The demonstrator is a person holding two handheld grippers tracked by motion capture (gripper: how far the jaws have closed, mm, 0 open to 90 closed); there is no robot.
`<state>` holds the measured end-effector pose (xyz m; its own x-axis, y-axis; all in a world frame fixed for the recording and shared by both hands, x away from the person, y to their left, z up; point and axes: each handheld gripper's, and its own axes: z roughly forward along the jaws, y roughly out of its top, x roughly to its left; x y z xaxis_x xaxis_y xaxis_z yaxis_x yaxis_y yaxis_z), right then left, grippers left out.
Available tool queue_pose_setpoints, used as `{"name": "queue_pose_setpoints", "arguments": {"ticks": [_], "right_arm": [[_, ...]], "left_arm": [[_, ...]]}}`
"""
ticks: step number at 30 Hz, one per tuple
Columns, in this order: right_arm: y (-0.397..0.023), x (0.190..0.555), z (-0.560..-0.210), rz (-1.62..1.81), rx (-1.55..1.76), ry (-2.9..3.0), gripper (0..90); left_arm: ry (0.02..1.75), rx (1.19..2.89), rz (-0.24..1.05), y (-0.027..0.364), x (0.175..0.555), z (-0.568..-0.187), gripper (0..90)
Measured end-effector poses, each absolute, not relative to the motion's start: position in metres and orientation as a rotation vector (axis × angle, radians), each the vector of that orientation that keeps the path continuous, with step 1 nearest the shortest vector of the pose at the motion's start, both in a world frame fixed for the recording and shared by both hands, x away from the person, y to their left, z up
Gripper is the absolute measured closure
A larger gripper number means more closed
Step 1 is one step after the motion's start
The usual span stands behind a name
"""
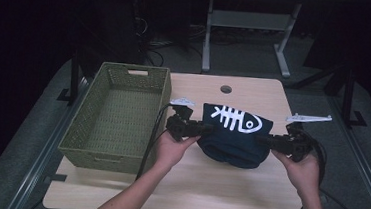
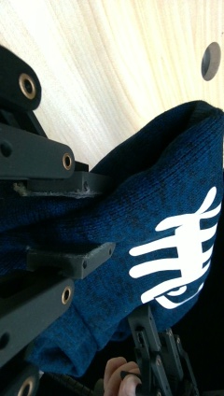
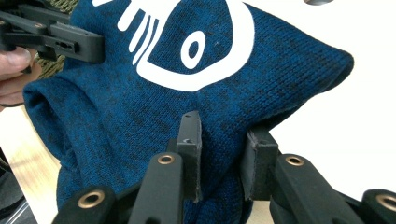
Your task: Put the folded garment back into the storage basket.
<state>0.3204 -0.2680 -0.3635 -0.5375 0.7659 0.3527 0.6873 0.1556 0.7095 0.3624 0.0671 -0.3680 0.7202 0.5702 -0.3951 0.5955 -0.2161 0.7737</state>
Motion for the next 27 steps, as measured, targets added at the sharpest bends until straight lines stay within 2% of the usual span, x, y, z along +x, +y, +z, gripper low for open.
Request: {"name": "queue_pose_setpoints", "arguments": {"ticks": [27], "right_arm": [[-0.246,0.323,-0.337,1.375,1.394,2.351,71.8]], "left_arm": [[0.891,1.863,-0.018,0.096,0.36,-0.34,70.4]]}}
